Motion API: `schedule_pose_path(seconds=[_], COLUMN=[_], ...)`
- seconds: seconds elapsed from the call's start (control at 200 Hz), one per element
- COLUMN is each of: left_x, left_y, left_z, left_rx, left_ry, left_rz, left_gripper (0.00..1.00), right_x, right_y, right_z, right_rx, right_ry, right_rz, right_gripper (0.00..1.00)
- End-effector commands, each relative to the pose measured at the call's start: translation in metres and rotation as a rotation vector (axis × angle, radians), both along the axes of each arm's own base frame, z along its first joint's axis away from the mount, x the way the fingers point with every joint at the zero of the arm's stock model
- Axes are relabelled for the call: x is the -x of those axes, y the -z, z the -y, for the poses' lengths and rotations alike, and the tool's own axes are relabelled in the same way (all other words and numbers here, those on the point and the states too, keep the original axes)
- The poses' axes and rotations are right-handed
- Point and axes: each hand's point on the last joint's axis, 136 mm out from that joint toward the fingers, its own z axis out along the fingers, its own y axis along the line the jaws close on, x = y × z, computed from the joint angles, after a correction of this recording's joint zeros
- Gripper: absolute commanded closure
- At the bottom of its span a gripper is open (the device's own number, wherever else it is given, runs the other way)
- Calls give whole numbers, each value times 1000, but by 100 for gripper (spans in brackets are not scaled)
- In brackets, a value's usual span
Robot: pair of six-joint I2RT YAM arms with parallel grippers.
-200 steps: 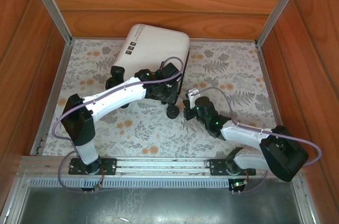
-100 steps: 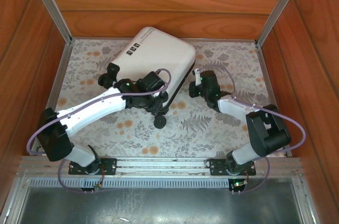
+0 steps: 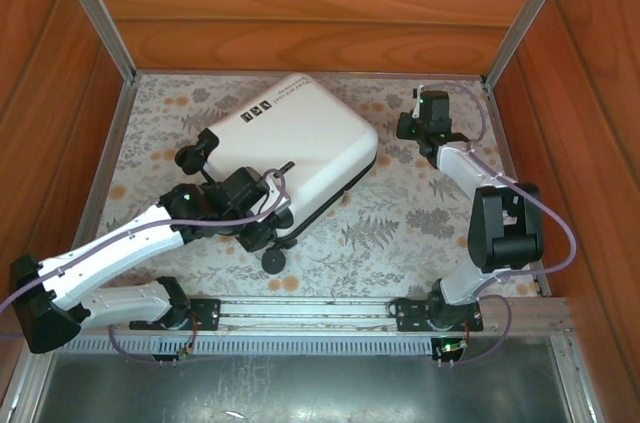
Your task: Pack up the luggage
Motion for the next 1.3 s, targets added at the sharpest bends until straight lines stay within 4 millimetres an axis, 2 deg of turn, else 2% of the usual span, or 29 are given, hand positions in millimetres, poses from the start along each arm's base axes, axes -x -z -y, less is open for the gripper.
schedule_pose_path(seconds=[0.0,0.02,0.065,0.195,0.25,0.365,0.53,0.8,1.144,1.294], left_x=[-7,-9,-13,-20,-22,-24,-25,-25,-21,-20], left_y=[-42,-42,-43,-41,-40,-40,-41,-41,-39,-38], left_z=[31,32,35,43,45,48,50,56,57,57], left_rx=[173,175,177,170,165,163,167,183,192,193], left_ry=[88,84,78,80,87,99,101,99,104,112], left_rz=[111,115,123,135,138,145,148,124,106,103], left_gripper=[100,100,100,100,100,100,100,100,100,100], right_x=[37,44,61,112,135,164,187,191,169,162], right_y=[4,2,0,-7,-3,11,35,57,44,42], right_z=[-27,-33,-44,-74,-89,-110,-131,-142,-131,-125], right_rx=[-114,-140,-187,-253,-252,-235,-204,-134,-69,-49], right_ry=[-129,-155,-206,-363,-449,-555,-606,-573,-439,-390], right_rz=[-47,-32,0,86,93,94,89,141,239,247], right_gripper=[66,59,53,46,44,42,38,37,48,56])
